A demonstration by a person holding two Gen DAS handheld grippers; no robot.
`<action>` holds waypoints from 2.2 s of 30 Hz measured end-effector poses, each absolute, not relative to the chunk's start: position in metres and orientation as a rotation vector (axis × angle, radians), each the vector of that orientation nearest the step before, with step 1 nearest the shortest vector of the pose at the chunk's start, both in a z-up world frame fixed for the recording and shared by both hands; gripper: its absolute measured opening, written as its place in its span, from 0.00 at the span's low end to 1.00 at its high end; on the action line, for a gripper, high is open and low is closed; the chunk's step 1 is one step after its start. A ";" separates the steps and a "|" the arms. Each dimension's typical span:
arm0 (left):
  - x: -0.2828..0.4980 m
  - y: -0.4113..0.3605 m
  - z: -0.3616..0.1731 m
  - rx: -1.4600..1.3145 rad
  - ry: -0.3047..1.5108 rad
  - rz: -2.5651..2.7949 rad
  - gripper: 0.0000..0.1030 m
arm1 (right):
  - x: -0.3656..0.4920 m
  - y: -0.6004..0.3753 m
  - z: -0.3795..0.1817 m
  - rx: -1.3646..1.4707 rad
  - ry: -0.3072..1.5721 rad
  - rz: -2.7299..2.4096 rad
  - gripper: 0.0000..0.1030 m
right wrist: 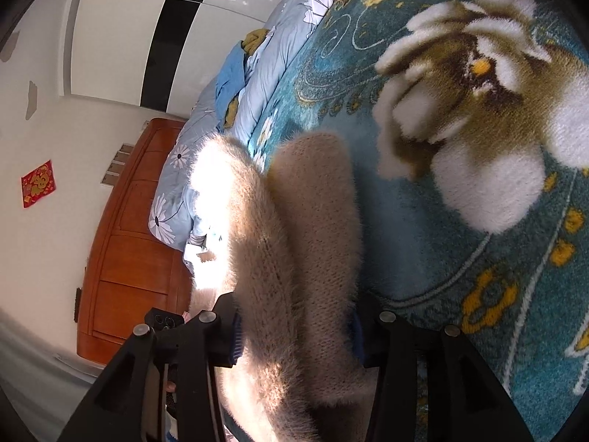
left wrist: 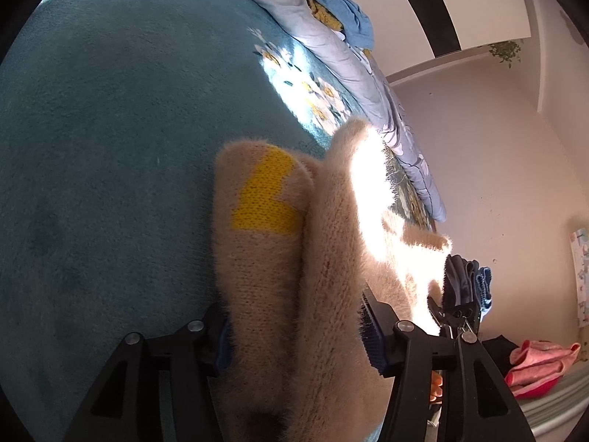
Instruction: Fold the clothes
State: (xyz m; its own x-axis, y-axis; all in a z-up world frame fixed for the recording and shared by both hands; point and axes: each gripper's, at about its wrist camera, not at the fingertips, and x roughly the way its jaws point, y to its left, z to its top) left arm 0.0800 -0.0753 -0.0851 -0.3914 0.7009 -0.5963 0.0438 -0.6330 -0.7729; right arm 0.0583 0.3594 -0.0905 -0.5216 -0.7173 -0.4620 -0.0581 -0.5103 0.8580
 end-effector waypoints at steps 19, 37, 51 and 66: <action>0.067 -0.009 0.016 -1.153 -0.913 2.114 0.38 | 0.078 0.385 0.002 1.063 -1.082 -2.158 0.34; 0.019 0.222 0.163 -0.912 -0.640 1.799 0.38 | 0.144 0.606 0.202 0.797 -0.972 -2.520 0.34; 0.003 0.397 0.184 -0.904 -0.588 1.635 0.38 | 0.173 0.774 0.209 0.910 -1.120 -2.713 0.34; 0.003 0.416 0.110 -0.917 -0.590 1.695 0.39 | 0.127 0.844 0.130 0.929 -1.257 -2.658 0.34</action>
